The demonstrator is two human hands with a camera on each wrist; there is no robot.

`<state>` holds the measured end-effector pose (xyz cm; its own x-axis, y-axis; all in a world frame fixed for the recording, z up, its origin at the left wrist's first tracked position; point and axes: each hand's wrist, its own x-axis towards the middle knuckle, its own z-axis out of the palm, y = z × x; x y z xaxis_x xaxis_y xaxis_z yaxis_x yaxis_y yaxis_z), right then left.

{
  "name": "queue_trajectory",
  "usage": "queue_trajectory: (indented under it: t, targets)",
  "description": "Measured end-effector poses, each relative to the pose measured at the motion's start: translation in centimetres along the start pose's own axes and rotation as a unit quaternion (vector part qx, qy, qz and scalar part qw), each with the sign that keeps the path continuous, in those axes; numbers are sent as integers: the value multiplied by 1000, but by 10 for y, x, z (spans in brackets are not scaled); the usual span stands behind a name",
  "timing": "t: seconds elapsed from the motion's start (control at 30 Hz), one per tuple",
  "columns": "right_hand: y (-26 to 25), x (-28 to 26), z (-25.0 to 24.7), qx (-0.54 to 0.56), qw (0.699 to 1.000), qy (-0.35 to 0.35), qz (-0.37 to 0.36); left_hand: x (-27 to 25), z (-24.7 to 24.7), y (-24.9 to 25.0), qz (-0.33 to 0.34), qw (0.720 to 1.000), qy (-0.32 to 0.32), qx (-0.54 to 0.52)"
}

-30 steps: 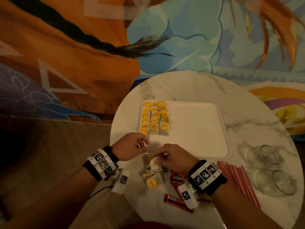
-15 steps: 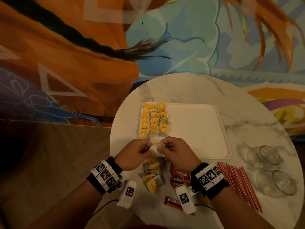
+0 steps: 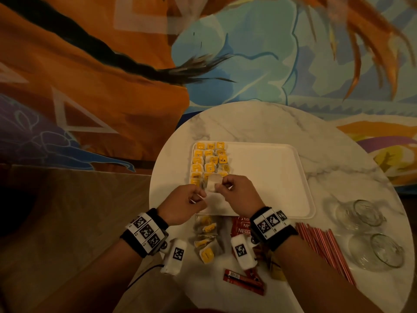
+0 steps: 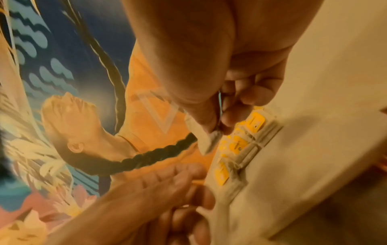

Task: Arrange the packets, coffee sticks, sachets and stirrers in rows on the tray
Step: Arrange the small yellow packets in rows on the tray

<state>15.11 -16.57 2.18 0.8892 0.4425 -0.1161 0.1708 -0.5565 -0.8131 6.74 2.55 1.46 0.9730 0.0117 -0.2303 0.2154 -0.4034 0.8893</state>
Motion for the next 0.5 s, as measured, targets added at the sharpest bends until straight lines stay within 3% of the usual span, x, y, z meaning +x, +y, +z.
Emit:
queue_trajectory:
  t: [0.3,0.5]
  targets:
    - [1,31,24,-187,980,-52,50,-13,-6,-12,8,987,-96,127]
    - [-7,31,24,-217,973,-28,69,-21,-1,-5,20,975,-154,162]
